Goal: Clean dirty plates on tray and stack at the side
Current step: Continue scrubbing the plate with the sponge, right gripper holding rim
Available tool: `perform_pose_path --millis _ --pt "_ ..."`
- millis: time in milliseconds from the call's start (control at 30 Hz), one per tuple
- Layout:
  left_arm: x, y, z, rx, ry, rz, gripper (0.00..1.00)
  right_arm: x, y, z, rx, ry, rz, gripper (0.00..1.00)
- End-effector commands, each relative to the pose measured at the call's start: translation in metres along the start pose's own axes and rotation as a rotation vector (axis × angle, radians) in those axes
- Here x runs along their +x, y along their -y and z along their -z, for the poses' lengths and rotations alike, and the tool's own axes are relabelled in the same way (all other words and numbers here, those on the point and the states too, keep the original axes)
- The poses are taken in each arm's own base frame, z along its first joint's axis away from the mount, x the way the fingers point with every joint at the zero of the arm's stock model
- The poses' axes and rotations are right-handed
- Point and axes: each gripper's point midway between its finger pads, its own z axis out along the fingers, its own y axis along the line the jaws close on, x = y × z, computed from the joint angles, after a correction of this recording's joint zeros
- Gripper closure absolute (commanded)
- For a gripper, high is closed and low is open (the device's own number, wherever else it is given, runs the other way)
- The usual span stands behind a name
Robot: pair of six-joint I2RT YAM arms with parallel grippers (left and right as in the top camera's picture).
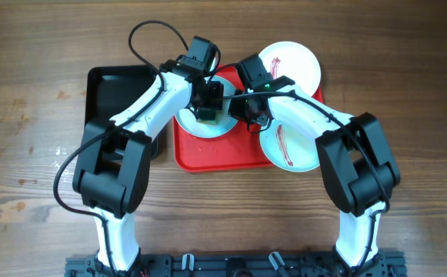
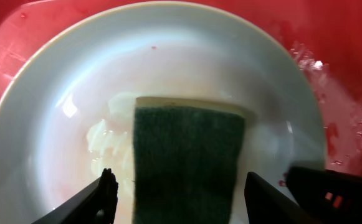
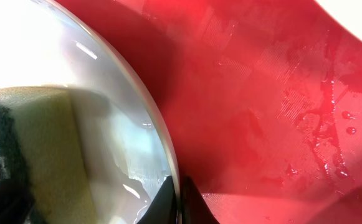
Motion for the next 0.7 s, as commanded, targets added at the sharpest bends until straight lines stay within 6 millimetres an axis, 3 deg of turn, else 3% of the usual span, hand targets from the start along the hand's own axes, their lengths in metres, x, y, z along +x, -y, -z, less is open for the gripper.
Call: perform_pose_path --millis 0,100,367,500,667 --pt "0.003 -0.007 -0.014 -0.036 -0.017 -0.005 0.45 0.005 0.017 -0.016 0.057 -0.017 0.008 0.96" --pt "0.003 -0.004 -0.014 -0.034 -0.017 -0.008 0.62 0.005 0.017 -0.016 0.057 -0.017 0.008 0.96" --pt "0.012 0.004 -0.024 -0.035 -0.044 -0.030 0.74 0.005 0.017 -0.016 0.057 -0.017 0.008 0.96" --pt "0.020 0.008 -0.029 -0.039 -0.070 -0.045 0.94 0.005 0.017 -0.016 0.057 -0.018 0.011 0.96" --pt "0.022 0.013 -0.030 -0.037 -0.072 -0.054 0.95 0.005 0.017 -0.016 0.057 -0.017 0.011 0.96"
